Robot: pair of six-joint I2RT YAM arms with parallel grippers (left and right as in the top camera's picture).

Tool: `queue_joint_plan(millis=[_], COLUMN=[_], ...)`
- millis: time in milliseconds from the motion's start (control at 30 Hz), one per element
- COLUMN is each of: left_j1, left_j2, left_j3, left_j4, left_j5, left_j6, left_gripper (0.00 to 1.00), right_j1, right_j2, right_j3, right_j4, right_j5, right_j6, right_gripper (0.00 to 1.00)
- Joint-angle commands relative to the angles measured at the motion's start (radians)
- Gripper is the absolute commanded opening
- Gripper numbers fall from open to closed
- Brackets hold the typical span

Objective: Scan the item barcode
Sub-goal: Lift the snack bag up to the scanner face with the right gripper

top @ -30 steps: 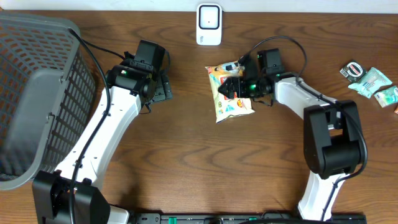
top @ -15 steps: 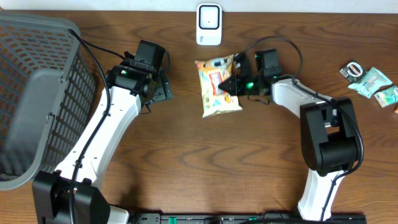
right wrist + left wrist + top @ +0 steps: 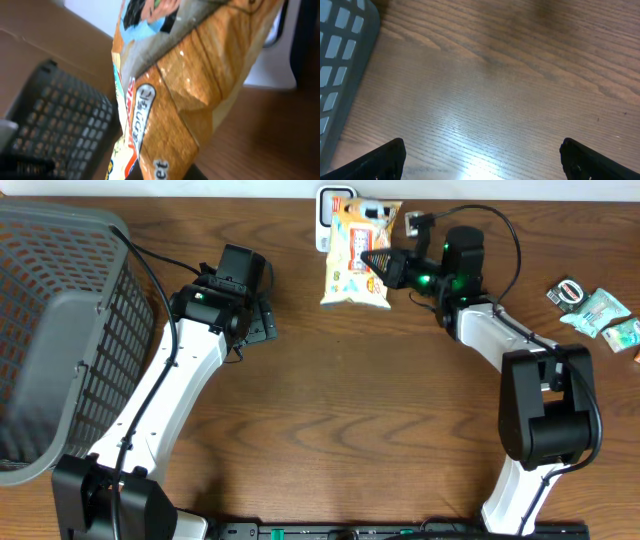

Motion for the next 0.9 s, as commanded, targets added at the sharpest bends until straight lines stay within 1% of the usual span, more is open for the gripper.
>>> queue_joint_plan(millis=[0, 67, 167, 267, 367, 467, 667, 867], left_j1=[0.002, 0.002, 0.002, 0.002, 0.002, 0.002, 0.002, 0.002], left_j2=[-0.009, -0.009, -0.009, -0.009, -0.009, -0.009, -0.009, -0.009], left_j3=[0.004, 0.004, 0.004, 0.004, 0.004, 0.004, 0.004, 0.004], left_j4=[-0.005, -0.005, -0.005, -0.005, -0.005, -0.005, -0.005, -0.005], left_j5=[-0.016, -0.016, -0.016, -0.016, -0.016, -0.016, -0.016, -0.016], left_j6=[0.006, 0.006, 0.006, 0.006, 0.006, 0.006, 0.006, 0.006], left_gripper=[0.98, 0.98, 0.98, 0.97, 0.98, 0.98, 0.98, 0.98], right_j1=[0.037, 0.054, 0.067, 0.074, 0.075, 0.074, 0.075, 0.069], right_j2=[-0.031, -0.027, -0.002, 0.046, 0.109, 0.199, 0.346, 0.433], right_j3=[0.025, 0.061, 0.155, 0.295, 0.438, 0.581, 0.708, 0.743], right_j4=[0.035, 0.027, 0.014, -0.056, -0.166, -0.235, -0.229, -0.152], right_j5=[0.113, 0.173, 0.182, 0.185, 0.219, 0.245, 0.227, 0.243], right_j6=[0.087, 0.087, 0.087, 0.066, 0.034, 0.027, 0.027, 0.027], right_gripper=[0.01, 0.01, 0.01, 0.01, 0.01, 0.01, 0.01, 0.01])
